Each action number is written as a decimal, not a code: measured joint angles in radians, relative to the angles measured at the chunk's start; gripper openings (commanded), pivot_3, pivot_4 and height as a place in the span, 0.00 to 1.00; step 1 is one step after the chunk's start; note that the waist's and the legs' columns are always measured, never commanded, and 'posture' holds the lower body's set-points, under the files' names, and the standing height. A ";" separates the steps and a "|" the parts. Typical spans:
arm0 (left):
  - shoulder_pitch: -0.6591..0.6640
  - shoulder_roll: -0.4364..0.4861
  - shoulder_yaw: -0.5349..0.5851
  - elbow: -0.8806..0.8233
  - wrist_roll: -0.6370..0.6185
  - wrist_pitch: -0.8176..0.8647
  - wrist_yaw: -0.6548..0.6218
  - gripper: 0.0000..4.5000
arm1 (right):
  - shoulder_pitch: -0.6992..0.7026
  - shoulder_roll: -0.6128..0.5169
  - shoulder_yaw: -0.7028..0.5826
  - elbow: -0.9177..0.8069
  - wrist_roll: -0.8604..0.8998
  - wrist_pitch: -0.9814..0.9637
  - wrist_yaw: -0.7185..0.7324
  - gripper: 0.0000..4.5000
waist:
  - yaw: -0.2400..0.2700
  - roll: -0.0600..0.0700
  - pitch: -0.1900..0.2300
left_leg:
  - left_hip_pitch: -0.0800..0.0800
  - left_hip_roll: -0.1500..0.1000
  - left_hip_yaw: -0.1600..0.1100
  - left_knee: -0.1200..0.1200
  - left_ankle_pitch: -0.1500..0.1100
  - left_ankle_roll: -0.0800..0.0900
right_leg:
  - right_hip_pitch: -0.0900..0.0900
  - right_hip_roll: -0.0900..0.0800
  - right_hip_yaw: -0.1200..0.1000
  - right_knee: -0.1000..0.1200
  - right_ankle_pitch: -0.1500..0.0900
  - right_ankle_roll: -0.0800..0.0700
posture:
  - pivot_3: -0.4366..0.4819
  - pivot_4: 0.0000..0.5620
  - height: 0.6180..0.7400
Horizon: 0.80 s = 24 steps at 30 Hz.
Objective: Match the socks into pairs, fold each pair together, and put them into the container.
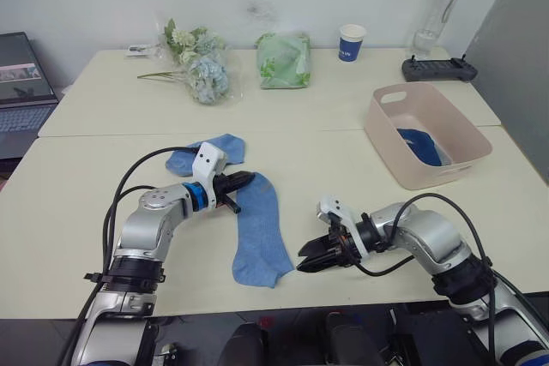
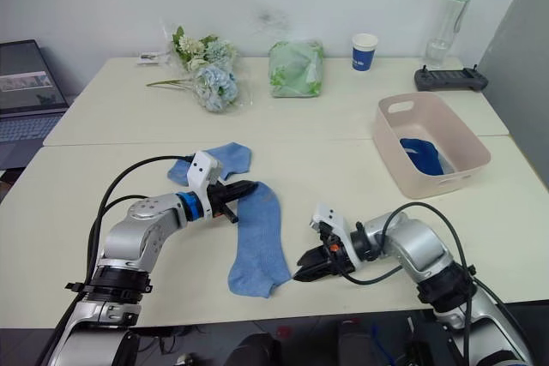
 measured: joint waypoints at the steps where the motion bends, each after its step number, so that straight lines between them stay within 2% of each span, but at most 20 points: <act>1: 0.000 0.000 0.000 0.000 0.000 0.000 0.000 0.00 | -0.006 0.005 0.000 0.000 0.008 0.020 -0.007 0.43 | 0.000 0.000 0.000 | 0.000 0.000 0.000 0.000 0.000 0.000 | 0.000 0.000 0.000 0.000 0.000 0.000 | 0.48 0.27 1.00; 6: 0.001 -0.001 0.000 -0.001 -0.001 0.001 0.001 0.00 | -0.025 0.053 0.005 0.008 0.047 0.108 -0.041 0.43 | 0.000 0.000 0.000 | 0.000 0.000 0.000 0.000 0.000 0.000 | 0.000 0.000 0.000 0.000 0.000 0.000 | 0.48 0.27 1.00; 11: 0.001 -0.003 0.001 -0.002 -0.001 0.001 0.002 0.00 | -0.049 0.073 0.031 0.029 0.055 0.116 -0.049 0.43 | 0.000 0.000 0.000 | 0.000 0.000 0.000 0.000 0.000 0.000 | 0.000 0.000 0.000 0.000 0.000 0.000 | 0.48 0.27 1.00; 14: 0.001 -0.005 0.002 -0.005 -0.001 0.003 0.010 0.00 | -0.053 0.084 0.040 0.039 0.055 0.110 -0.058 0.31 | 0.000 0.000 0.000 | 0.000 0.000 0.000 0.000 0.000 0.000 | 0.000 0.000 0.000 0.000 0.000 0.000 | 0.48 0.27 1.00; 18: 0.007 -0.006 0.008 -0.010 -0.002 0.006 0.017 0.00 | -0.058 0.090 0.043 0.050 0.064 0.095 -0.059 0.01 | -0.001 -0.003 -0.002 | 0.000 0.000 0.000 0.000 0.000 0.000 | 0.000 0.000 0.000 0.000 0.000 0.000 | 0.48 0.27 1.00; 24: 0.015 -0.005 0.025 -0.035 -0.005 0.021 0.017 0.00 | -0.059 0.079 0.043 0.051 0.077 0.074 -0.057 0.00 | 0.001 -0.004 -0.003 | 0.001 0.000 -0.001 0.000 0.000 0.001 | 0.001 0.000 -0.001 0.000 0.000 0.000 | 0.48 0.27 1.00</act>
